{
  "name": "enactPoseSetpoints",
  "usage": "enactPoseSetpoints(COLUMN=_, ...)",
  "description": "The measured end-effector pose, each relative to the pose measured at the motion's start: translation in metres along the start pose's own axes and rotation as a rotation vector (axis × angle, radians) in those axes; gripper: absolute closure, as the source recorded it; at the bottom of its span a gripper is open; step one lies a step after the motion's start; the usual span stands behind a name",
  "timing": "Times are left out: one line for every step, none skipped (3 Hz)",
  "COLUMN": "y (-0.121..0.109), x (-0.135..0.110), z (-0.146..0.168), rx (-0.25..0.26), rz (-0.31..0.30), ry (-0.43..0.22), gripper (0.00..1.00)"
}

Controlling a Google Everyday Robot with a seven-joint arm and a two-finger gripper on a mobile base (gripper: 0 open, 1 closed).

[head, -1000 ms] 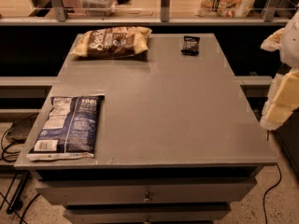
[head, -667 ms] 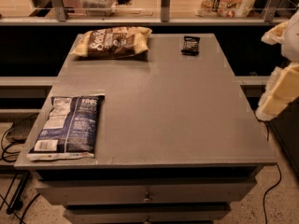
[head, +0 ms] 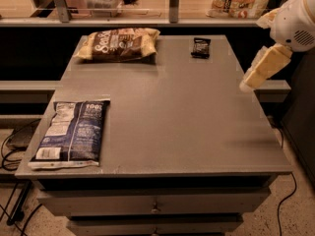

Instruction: Move rxbar chocolate near blue chip bag

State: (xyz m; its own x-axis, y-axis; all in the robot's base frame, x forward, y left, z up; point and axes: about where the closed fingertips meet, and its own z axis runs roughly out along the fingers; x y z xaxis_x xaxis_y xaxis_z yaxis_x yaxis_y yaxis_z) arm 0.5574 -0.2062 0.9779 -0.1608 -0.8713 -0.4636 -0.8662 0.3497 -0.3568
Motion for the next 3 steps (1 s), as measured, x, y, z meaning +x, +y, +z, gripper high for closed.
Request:
enactPoseSetpoints(y=0.000, x=0.000, z=0.000, rx=0.000, rz=0.000, ry=0.000, gripper=0.00)
enactPoseSetpoints(y=-0.012, x=-0.013, z=0.019, rx=0.020, rz=0.019, ry=-0.040, gripper=0.00)
enactPoseSetpoints(y=-0.038, x=-0.038, z=0.058, rx=0.033, rz=0.071, ry=-0.127, gripper=0.00)
